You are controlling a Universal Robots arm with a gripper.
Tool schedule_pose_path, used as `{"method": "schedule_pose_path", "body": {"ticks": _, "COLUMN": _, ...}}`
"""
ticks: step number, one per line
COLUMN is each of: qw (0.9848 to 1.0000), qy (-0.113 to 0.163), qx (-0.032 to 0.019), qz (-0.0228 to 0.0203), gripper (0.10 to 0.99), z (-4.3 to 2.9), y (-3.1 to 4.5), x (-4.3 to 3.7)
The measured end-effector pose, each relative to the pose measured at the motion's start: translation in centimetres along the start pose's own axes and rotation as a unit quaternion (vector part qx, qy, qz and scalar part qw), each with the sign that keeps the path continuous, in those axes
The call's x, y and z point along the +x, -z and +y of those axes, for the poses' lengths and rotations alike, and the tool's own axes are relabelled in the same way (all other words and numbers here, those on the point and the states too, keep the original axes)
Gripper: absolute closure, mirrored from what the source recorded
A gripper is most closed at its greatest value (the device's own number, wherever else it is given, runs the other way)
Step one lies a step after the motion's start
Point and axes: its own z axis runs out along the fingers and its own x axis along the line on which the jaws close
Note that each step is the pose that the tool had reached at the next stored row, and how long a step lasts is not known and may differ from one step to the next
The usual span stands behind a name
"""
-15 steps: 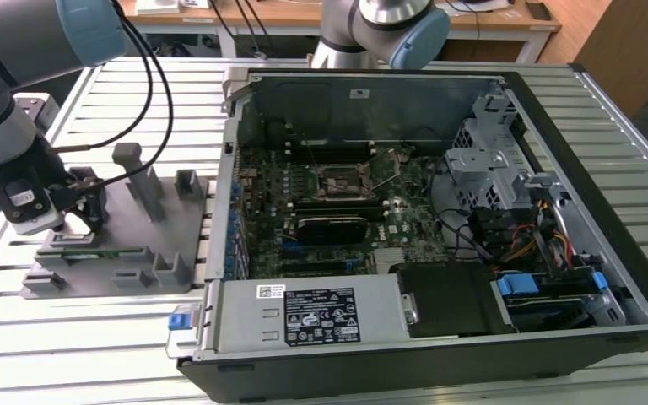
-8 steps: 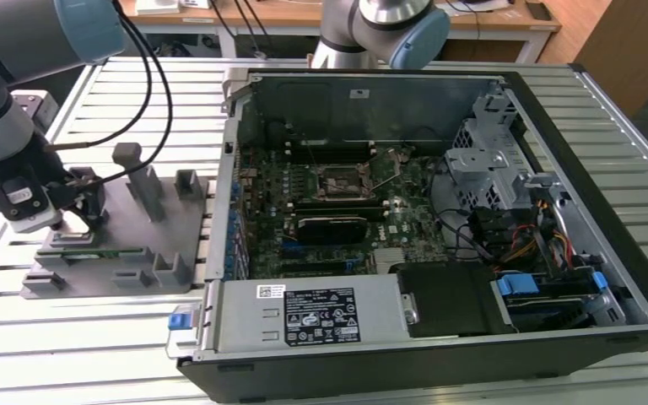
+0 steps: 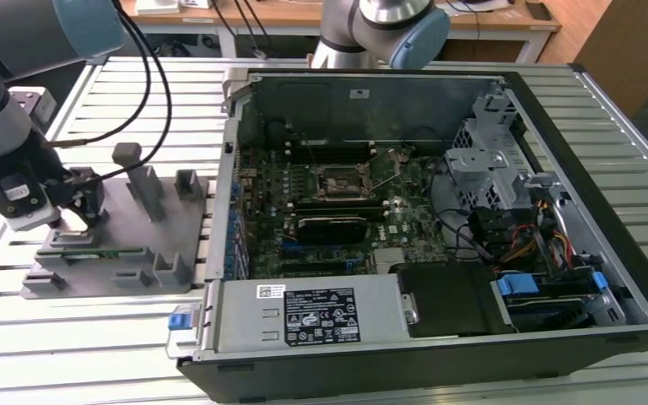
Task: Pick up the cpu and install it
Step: 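Pick up the cpu and move it towards the insertion slot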
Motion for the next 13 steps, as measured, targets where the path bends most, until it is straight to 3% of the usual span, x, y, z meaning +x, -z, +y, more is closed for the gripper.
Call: {"method": "schedule_pose_path", "body": {"ticks": 13, "qw": 1.0000, "qy": 0.000, "qx": -0.0001, "qz": -0.0001, "gripper": 0.545, "z": 0.08, "y": 1.05, "x": 0.01}}
